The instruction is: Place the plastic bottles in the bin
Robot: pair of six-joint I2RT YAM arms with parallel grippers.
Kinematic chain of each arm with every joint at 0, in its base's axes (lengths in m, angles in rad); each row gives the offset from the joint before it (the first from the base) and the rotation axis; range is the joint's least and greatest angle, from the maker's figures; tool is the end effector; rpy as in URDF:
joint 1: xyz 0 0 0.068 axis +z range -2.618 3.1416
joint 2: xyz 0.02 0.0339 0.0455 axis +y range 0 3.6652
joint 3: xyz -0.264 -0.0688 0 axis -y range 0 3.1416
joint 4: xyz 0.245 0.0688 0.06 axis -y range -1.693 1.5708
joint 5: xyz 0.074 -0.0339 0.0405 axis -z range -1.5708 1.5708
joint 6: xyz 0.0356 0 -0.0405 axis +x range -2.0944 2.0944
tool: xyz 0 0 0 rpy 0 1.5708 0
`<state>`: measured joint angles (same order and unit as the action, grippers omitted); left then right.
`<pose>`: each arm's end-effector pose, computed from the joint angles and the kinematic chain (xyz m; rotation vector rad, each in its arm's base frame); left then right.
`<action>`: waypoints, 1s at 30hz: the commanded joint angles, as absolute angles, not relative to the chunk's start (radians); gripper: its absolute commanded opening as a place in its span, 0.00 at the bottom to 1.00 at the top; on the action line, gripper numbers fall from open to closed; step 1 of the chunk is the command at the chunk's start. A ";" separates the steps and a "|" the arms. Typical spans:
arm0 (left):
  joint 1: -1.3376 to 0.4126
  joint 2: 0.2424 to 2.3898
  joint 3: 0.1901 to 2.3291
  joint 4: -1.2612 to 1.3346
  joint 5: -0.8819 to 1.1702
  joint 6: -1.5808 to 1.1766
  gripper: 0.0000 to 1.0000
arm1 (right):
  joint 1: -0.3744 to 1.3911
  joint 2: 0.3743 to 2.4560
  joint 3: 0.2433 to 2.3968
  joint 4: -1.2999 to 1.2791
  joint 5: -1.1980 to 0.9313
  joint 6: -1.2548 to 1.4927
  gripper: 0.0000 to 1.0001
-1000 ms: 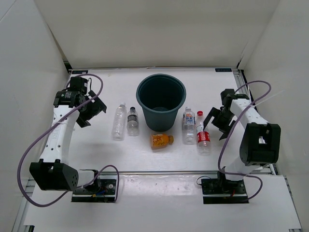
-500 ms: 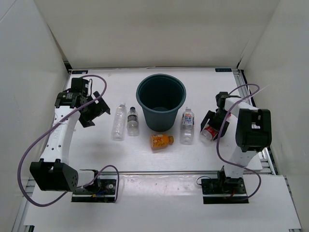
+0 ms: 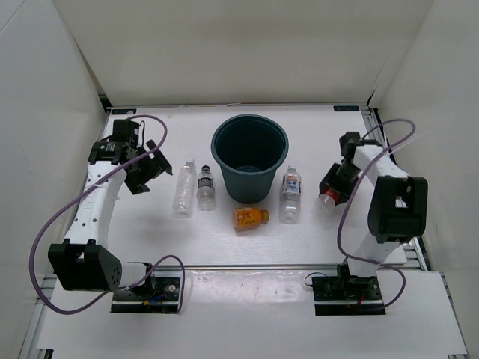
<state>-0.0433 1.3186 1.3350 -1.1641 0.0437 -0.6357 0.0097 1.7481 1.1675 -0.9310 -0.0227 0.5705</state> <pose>0.2428 -0.0121 0.3333 -0.7892 2.6301 -0.2530 0.3108 0.0038 0.1797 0.8543 2.9704 0.0598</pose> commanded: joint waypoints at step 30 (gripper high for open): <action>-0.150 1.429 1.250 -0.713 0.291 -0.467 1.00 | 0.655 1.663 2.218 -1.127 0.233 0.508 0.99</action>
<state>-0.1318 1.3998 1.2453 -0.8093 0.1955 -0.5377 0.6449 1.7718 2.1731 -1.1206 0.2733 0.5301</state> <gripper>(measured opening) 0.998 0.994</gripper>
